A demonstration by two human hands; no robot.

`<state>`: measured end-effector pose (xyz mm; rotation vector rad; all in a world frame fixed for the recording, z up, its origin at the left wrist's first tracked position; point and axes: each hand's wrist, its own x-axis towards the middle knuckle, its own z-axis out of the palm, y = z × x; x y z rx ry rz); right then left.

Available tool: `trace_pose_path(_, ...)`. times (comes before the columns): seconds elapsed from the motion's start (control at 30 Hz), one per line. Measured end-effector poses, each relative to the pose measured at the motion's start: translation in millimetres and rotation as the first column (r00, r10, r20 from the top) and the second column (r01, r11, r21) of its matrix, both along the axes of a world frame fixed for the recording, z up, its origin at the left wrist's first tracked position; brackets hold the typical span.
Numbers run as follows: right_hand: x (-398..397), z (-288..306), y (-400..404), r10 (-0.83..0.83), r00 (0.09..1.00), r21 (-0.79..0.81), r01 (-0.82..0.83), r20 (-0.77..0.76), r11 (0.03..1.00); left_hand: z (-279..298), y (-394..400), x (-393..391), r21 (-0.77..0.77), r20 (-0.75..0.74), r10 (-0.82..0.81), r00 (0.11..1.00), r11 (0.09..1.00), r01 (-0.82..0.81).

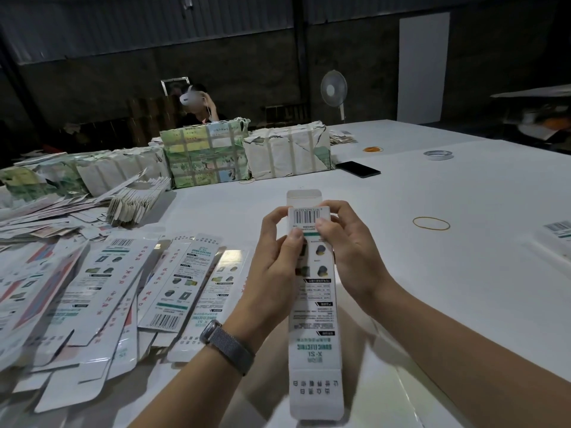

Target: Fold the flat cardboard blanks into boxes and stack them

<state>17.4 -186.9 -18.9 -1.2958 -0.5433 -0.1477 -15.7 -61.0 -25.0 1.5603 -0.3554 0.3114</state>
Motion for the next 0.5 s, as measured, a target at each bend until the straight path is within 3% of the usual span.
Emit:
trace_pose_path(0.23,3.0,-2.0,-0.8,-0.122,0.992,0.023,0.123,-0.023,0.992,-5.8,0.6,1.8,0.0,-0.089,-0.054,0.995,0.999,0.054)
trace_pose_path(0.5,4.3,-5.6,-0.9,-0.128,0.991,-0.008,0.128,-0.043,0.992,-11.7,2.9,5.5,-0.041,-0.147,-0.067,0.987,0.997,0.061)
